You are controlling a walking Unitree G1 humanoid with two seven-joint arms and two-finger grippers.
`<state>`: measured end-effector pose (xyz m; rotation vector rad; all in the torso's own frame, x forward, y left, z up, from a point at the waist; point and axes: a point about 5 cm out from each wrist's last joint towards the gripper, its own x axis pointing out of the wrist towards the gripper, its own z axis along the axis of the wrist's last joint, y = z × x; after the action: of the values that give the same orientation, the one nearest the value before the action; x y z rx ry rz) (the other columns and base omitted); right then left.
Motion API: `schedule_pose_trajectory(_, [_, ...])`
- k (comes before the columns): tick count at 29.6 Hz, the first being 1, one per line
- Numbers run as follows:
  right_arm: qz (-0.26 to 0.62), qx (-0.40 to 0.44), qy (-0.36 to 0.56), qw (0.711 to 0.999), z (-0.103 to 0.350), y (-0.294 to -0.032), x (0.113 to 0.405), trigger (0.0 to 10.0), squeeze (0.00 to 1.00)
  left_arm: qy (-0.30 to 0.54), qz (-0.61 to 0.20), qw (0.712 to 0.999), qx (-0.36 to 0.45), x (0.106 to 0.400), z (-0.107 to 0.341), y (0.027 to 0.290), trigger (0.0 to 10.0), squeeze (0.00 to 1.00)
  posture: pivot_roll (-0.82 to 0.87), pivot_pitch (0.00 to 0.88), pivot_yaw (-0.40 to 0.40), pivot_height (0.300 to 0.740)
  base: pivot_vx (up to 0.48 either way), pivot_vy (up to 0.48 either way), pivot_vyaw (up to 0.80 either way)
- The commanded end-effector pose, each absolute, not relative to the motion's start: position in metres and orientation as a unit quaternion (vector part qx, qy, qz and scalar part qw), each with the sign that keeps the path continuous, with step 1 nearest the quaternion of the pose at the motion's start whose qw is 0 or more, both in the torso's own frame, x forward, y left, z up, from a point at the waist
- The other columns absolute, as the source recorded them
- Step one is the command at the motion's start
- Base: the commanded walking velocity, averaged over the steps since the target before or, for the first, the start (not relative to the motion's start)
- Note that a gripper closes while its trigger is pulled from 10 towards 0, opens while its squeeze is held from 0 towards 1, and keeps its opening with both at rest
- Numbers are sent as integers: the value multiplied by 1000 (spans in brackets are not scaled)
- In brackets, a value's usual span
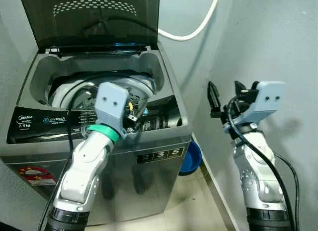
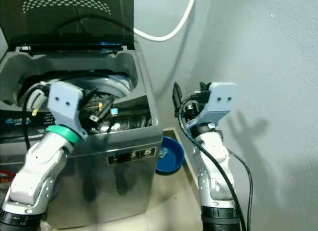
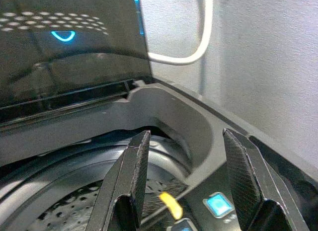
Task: Clothes washing
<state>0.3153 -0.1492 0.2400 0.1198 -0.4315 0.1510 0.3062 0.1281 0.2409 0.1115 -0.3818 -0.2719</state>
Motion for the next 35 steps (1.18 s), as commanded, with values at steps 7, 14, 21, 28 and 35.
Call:
schedule_pose_trajectory(7, [74, 65, -205, 974, 239, -145, 320, 10000, 0, -191, -115, 973, 63, 308, 237, 133, 10000, 0, 61, 25, -31, 740, 0, 0, 0])
schedule_pose_trajectory(14, [78, 69, -202, 974, 238, -139, 322, 10000, 0, -199, -102, 973, 63, 310, 241, 138, 10000, 0, 63, 28, -28, 740, 0, 0, 0])
schedule_pose_trajectory(21, [75, 74, -205, 973, 241, -136, 323, 10000, 0, -209, -96, 972, 56, 313, 247, 138, 10000, 0, 56, 30, -15, 740, 0, 0, 0])
schedule_pose_trajectory(28, [70, 68, -204, 974, 239, -137, 322, 10000, 0, -210, -99, 971, 59, 316, 249, 137, 10000, 0, 53, 41, -8, 740, 0, 0, 0])
schedule_pose_trajectory(35, [62, 66, -198, 976, 236, -137, 322, 10000, 0, -208, -102, 971, 57, 315, 248, 137, 10000, 0, 56, 50, 1, 740, 0, 0, 0])
